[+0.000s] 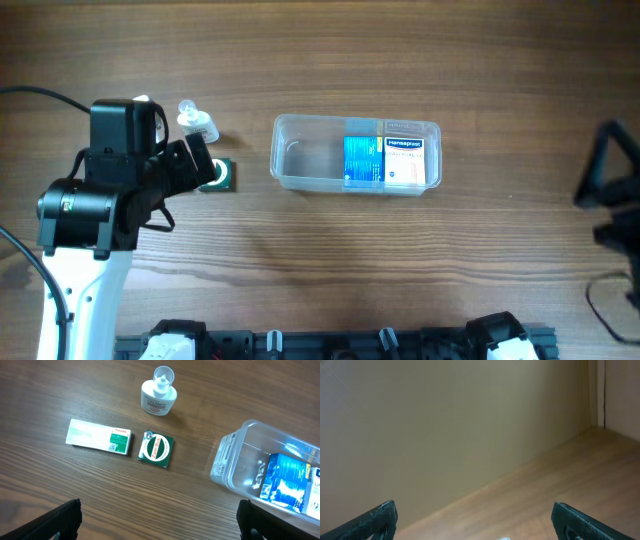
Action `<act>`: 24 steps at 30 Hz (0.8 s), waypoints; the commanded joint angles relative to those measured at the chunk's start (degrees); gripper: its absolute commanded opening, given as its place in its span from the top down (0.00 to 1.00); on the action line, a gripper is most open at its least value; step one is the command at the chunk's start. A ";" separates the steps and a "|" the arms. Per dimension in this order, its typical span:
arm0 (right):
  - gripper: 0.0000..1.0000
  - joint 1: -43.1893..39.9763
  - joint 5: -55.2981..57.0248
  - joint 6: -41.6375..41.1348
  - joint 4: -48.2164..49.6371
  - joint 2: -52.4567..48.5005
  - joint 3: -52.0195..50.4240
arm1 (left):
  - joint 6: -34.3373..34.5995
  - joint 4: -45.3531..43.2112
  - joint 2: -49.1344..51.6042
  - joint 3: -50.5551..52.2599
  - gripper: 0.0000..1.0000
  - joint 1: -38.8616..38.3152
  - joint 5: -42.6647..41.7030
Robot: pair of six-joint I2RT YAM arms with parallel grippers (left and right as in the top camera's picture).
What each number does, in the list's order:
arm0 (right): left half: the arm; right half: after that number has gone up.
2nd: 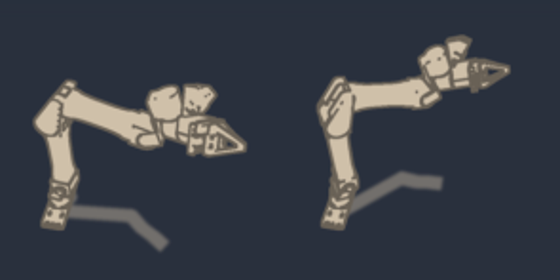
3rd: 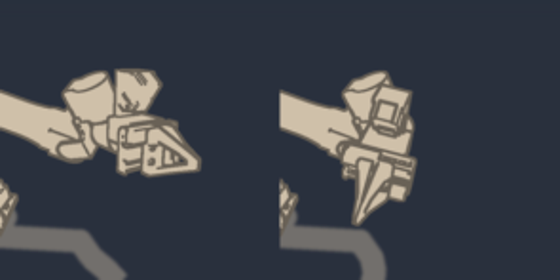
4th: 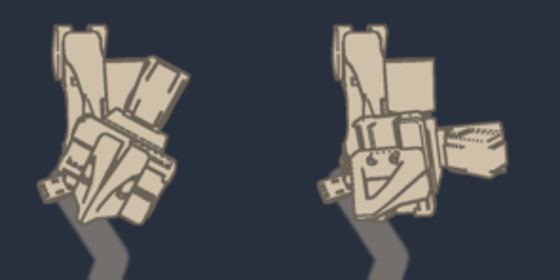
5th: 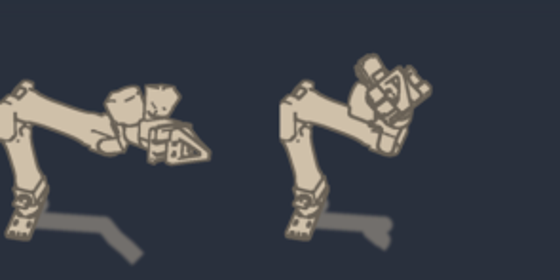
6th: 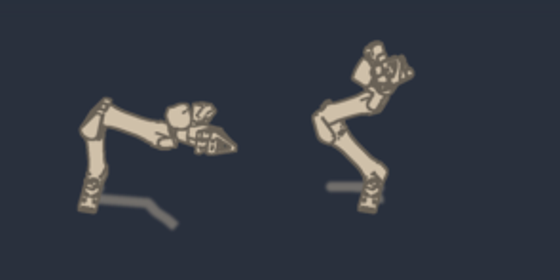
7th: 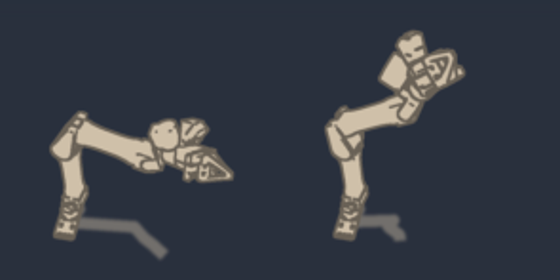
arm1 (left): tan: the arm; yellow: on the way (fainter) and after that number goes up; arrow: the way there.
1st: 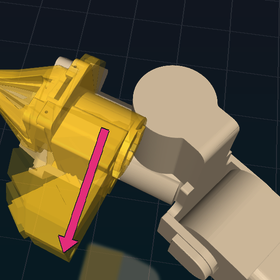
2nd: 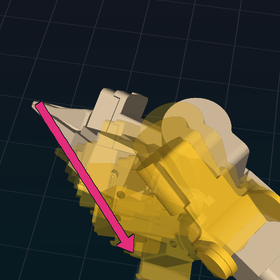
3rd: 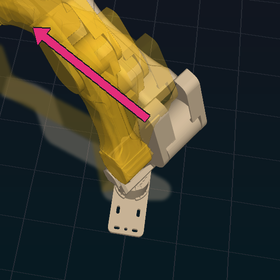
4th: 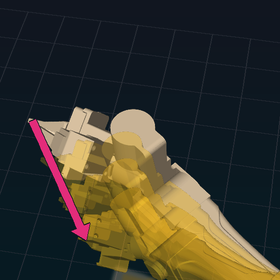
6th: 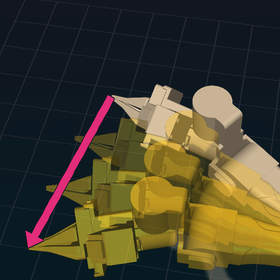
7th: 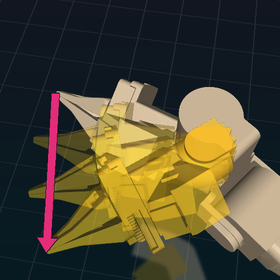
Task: Pack container
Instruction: 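Move the left gripper over the white-and-green medicine box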
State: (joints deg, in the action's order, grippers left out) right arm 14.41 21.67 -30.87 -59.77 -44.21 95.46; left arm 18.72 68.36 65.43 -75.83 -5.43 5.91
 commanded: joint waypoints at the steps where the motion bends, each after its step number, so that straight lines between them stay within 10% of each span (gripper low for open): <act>1: 0.00 -0.13 1.01 -0.68 -1.77 -1.88 -1.11 | -0.31 -0.20 0.04 -1.25 0.00 0.46 -0.72; 24: 0.00 -0.13 0.98 -0.81 -7.61 -3.10 -1.44 | -0.33 2.23 -0.09 -1.25 0.00 0.46 -0.74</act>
State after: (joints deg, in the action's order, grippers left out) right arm 14.41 21.71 -31.09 -67.31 -47.35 94.11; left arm 18.72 70.39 65.43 -75.83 -5.43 5.89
